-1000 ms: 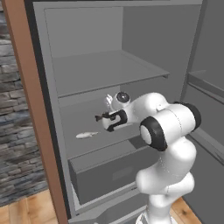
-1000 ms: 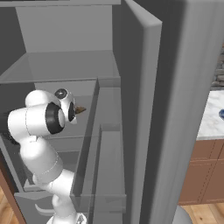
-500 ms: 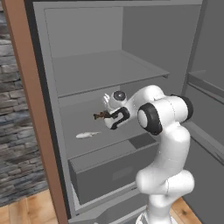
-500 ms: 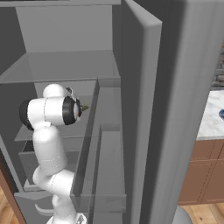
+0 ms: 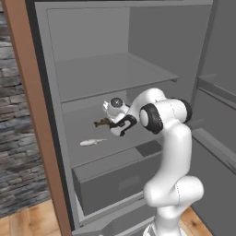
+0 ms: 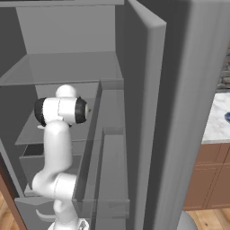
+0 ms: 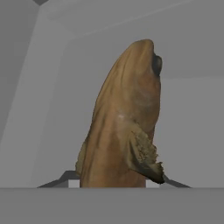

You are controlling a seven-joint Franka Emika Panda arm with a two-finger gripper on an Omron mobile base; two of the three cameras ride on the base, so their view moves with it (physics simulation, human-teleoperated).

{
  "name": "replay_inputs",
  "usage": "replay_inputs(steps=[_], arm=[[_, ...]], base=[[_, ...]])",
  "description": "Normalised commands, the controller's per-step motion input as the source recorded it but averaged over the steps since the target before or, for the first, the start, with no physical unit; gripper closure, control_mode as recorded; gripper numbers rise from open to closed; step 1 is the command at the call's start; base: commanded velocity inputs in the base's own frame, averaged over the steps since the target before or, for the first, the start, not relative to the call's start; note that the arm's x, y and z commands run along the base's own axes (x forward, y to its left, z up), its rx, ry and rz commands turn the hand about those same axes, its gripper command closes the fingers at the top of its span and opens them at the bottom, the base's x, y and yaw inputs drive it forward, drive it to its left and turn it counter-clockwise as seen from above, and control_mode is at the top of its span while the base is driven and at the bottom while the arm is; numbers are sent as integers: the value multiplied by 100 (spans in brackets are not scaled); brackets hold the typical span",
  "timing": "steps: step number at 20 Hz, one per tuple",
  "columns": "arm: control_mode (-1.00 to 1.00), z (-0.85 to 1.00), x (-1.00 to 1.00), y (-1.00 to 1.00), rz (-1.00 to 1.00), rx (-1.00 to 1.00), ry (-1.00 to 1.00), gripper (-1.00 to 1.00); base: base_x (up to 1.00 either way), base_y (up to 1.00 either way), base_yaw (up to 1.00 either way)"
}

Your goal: Place the fish on the counter behind the older fish on the same shelf of the fridge to maintain FIFO order. Close the fridge door when finished.

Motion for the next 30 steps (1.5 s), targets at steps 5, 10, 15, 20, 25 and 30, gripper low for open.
replay_inputs(steps=[5,10,15,20,25,30], arm=[[-100,-18,54,22,0,-1,8,100],[-100,-26,50,16,0,0,8,100],[-100,-64,14,0,0,0,0,-100],[-100,-48,0,1,0,0,-9,-100],[-100,-42,0,13,1,0,-18,-100],[-100,-41,0,18,4,0,-21,-100]], base=[[0,0,0],[0,0,0],[0,0,0],[0,0,0],[0,0,0],[0,0,0]])
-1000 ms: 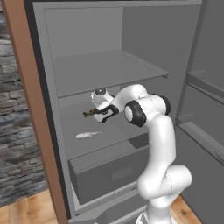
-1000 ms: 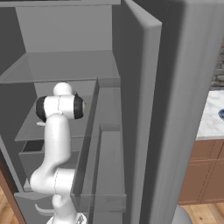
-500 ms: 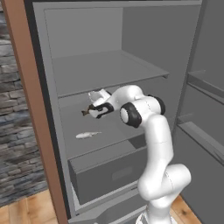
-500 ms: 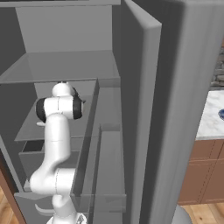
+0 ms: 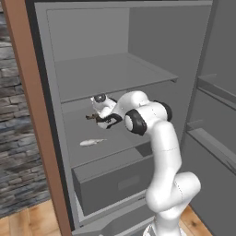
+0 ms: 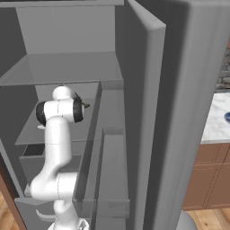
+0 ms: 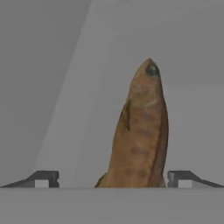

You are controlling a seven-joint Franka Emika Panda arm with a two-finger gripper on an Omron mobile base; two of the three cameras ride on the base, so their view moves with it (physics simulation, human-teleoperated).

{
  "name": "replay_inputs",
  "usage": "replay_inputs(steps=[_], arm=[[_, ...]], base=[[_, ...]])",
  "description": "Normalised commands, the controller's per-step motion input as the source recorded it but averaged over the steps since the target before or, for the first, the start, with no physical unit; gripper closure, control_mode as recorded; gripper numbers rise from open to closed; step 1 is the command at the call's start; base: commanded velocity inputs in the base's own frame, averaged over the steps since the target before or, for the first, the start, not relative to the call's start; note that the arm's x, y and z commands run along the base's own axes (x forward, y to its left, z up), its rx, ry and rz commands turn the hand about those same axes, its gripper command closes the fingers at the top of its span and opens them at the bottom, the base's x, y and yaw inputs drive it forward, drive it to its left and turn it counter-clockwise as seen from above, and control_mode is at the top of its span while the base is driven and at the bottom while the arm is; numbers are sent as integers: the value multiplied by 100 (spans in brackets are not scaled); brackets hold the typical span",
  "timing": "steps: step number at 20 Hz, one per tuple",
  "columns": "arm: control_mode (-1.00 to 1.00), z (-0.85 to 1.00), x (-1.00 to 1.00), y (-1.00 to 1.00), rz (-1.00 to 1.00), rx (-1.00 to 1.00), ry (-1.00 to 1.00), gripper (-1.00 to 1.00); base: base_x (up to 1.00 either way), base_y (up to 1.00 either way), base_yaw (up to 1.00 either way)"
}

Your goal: Place the fish on the counter behind the older fish on the same shelf of the fridge to maintain FIFO order. Close the fridge door when finished.

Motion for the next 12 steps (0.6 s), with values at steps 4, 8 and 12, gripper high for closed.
replay_inputs(steps=[4,8,12], arm=[[-100,-3,-13,18,2,0,-12,-100],[-100,0,-45,23,0,0,0,-100],[-100,2,-72,22,0,0,0,-100]], base=[[0,0,0],[0,0,0],[0,0,0]])
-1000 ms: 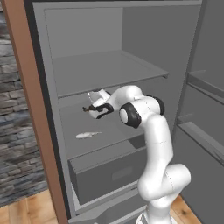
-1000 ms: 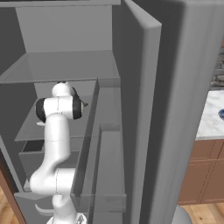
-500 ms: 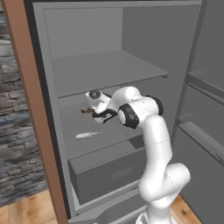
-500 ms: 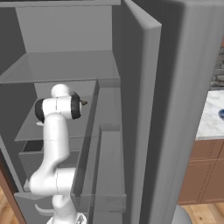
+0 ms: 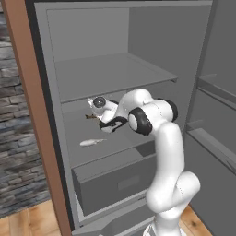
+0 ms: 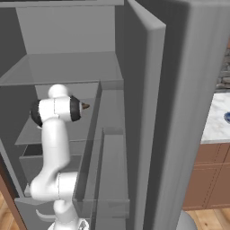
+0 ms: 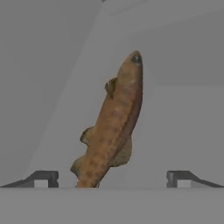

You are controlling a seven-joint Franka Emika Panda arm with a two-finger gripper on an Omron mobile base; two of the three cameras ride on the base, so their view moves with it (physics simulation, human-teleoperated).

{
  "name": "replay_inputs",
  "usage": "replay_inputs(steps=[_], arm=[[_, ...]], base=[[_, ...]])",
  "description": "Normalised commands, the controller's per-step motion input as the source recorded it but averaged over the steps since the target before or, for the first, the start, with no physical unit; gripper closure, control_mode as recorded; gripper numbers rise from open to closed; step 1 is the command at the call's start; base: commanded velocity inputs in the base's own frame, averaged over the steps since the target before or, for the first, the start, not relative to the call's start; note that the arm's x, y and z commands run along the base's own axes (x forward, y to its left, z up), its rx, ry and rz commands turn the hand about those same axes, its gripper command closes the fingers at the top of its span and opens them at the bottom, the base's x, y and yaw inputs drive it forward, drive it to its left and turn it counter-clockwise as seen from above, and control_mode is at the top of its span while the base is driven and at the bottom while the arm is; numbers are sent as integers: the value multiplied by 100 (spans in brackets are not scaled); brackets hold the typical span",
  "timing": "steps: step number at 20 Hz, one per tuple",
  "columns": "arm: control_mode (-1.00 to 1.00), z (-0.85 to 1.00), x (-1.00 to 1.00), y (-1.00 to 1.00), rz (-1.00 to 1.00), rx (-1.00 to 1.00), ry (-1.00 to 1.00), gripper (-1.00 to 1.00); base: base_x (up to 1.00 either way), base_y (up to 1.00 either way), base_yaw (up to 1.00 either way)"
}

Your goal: Place the fish on the counter behind the older fish on the same shelf of the fridge to maintain FIFO order. Close the fridge door when finished.

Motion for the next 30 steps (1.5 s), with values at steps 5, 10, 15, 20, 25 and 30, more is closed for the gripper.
replay_inputs(steps=[5,10,15,20,25,30], arm=[[-100,3,-76,20,0,0,-2,-100],[-100,0,-85,13,0,0,-5,-100],[-100,-3,-78,5,0,0,0,-100],[-100,-6,-80,0,0,0,0,-100],[-100,0,-94,0,0,0,0,-100],[-100,20,-88,0,0,0,0,-100]], base=[[0,0,0],[0,0,0],[0,0,0],[0,0,0],[0,0,0],[0,0,0]])
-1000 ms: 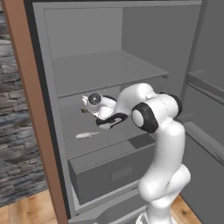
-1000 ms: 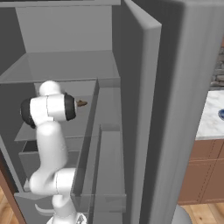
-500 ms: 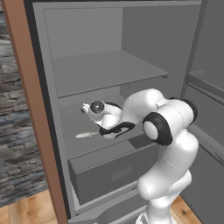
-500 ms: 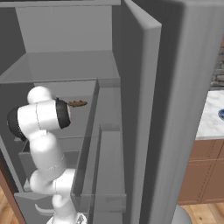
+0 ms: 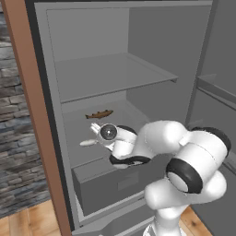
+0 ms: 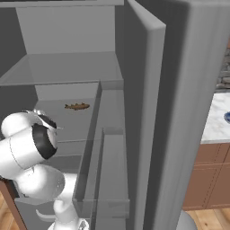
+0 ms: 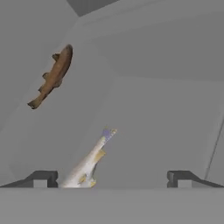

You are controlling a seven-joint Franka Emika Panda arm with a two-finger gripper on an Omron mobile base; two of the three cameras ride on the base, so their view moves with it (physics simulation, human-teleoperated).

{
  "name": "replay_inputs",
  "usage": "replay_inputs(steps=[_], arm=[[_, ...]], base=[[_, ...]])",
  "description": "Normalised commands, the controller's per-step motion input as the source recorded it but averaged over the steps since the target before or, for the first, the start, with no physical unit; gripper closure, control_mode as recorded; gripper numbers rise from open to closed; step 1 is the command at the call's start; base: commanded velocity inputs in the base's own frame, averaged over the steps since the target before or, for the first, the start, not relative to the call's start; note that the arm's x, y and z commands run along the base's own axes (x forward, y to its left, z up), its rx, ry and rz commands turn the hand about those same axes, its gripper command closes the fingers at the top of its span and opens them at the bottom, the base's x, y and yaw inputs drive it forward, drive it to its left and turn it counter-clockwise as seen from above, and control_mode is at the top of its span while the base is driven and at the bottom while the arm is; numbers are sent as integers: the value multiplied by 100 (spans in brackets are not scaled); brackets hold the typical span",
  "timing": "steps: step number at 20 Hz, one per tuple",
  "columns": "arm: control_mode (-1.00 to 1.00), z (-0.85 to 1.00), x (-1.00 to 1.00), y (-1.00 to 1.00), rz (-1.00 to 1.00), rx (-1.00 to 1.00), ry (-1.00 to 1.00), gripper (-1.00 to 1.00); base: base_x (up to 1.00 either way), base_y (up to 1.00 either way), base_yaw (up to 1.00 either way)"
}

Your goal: Place the fish on the counter behind the older fish on the same shelf of the fridge to maintain FIFO order. Close the fridge door when finished.

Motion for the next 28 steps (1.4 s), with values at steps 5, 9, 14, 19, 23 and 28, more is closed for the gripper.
replay_inputs(steps=[5,9,14,19,23,28], arm=[[-100,34,-92,-1,-1,0,0,-100],[-100,60,-73,-1,-7,0,3,-100],[-100,77,-53,-6,-17,1,13,-100],[-100,45,-69,-14,-18,2,12,-100],[-100,26,-88,-33,-17,1,4,-100],[-100,26,-57,-64,-13,2,4,-100]], base=[[0,0,0],[0,0,0],[0,0,0],[0,0,0],[0,0,0],[0,0,0]])
